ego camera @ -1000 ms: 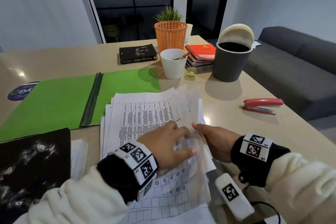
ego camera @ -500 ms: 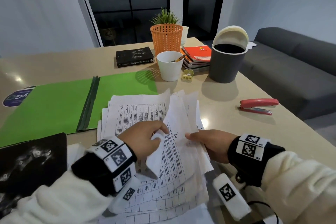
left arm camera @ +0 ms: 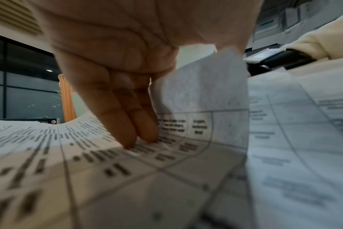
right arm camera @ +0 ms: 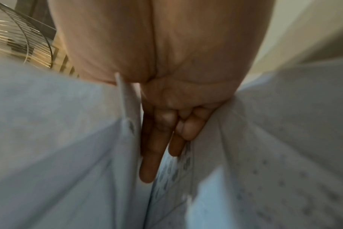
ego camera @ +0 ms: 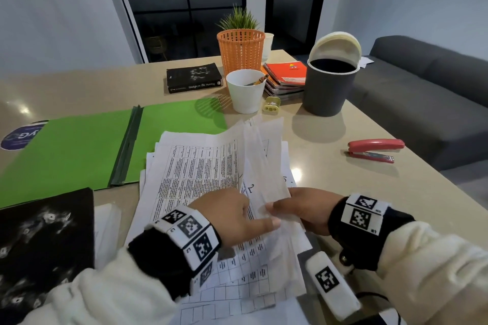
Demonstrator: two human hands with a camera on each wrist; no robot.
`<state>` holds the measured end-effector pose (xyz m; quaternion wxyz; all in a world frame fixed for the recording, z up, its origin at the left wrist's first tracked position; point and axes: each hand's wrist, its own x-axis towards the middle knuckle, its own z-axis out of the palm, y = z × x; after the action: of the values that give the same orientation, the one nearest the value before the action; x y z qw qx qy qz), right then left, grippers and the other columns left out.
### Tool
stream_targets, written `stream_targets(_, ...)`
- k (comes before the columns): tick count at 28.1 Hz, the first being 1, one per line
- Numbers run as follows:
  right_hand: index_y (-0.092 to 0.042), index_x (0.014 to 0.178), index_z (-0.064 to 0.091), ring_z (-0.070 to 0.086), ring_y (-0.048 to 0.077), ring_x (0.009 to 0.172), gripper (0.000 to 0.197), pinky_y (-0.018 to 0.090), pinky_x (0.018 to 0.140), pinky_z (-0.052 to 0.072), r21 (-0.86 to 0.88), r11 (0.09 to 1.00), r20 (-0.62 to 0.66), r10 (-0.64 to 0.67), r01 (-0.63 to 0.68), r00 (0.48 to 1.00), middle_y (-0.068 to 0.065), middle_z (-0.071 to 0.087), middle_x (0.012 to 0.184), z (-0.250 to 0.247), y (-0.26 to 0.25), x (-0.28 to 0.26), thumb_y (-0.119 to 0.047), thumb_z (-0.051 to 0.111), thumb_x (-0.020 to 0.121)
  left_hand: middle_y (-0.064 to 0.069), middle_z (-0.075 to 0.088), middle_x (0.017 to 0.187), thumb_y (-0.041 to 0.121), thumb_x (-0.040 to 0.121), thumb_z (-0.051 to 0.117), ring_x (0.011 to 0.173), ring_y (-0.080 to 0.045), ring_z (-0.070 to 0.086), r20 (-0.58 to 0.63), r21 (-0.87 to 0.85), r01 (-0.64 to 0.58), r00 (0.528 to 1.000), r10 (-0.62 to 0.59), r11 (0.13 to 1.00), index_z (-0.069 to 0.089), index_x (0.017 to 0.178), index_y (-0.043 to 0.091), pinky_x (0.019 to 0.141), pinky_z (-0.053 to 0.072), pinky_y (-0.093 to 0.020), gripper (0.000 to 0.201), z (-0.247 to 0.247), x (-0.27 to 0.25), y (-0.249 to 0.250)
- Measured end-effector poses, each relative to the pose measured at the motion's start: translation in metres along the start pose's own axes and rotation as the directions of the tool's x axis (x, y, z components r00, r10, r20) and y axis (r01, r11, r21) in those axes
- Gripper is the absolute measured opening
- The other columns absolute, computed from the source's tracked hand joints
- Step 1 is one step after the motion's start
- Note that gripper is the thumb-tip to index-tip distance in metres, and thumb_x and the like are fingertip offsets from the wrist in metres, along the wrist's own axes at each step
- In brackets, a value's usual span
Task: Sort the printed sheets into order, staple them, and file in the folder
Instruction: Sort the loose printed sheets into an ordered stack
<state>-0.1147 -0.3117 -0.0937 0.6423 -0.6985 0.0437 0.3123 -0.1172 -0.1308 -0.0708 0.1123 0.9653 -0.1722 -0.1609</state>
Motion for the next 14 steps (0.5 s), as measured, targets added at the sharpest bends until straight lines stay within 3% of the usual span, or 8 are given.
stream_targets(2,-0.008,0.106,0.065,0.066,0.032,0.097,0.024,0.04,0.093,0.052,0.015,1.0,-0.003,0.008,-0.008,1.0,0.018,0.069,0.108,0.002,-0.0004,0.0001,-0.019,0.064,0.085,0.008,0.044,0.055,0.084,0.064,0.044,0.049,-0.01,0.043,-0.006,-0.022,-0.001,1.0,0.001,1.0,0.043,0.054,0.021,0.049,0.033,-0.023,0.064,-0.0005,-0.0017,0.0015)
stream_targets(6,-0.006,0.112,0.064,0.066,0.029,0.101,0.046,0.039,0.097,0.049,0.022,1.0,0.04,0.015,-0.016,0.999,0.016,0.069,0.11,0.0047,-0.0015,0.0009,-0.028,0.072,0.072,0.008,0.049,0.056,0.078,0.07,0.048,0.05,-0.008,0.048,-0.019,-0.074,-0.006,1.0,0.005,0.997,0.045,0.051,0.023,0.049,0.033,-0.022,0.058,-0.0006,-0.0022,-0.0008)
stream_targets(9,-0.003,0.113,0.063,0.066,0.027,0.104,0.04,0.038,0.099,0.048,0.03,0.999,0.019,0.011,-0.012,1.0,0.015,0.069,0.112,0.0044,0.001,0.0023,-0.021,0.07,0.078,0.006,0.055,0.07,0.073,0.075,0.044,0.061,-0.012,0.054,-0.025,-0.058,-0.014,1.0,0.013,0.998,0.046,0.058,0.02,0.055,0.04,-0.025,0.056,0.0001,-0.0014,-0.0028)
stream_targets(12,-0.006,0.112,0.063,0.067,0.019,0.1,0.025,0.025,0.088,0.053,-0.002,1.0,0.05,0.003,-0.003,0.999,0.011,0.069,0.112,0.0054,0.0001,0.0008,-0.014,0.06,0.088,0.009,0.049,0.062,0.082,0.065,0.046,0.056,-0.009,0.048,0.001,-0.077,0.012,1.0,-0.011,0.997,0.043,0.055,0.022,0.054,0.036,-0.024,0.061,-0.004,-0.0058,0.0018)
stream_targets(14,-0.009,0.114,0.063,0.066,0.021,0.104,0.032,0.029,0.093,0.051,-0.048,0.999,0.033,0.001,0.001,0.999,0.011,0.068,0.115,0.0058,-0.0002,0.0001,-0.025,0.062,0.086,0.011,0.048,0.059,0.083,0.06,0.05,0.054,-0.006,0.046,0.012,-0.087,0.021,1.0,-0.021,0.996,0.042,0.054,0.025,0.051,0.033,-0.023,0.06,-0.0068,-0.0088,0.0045)
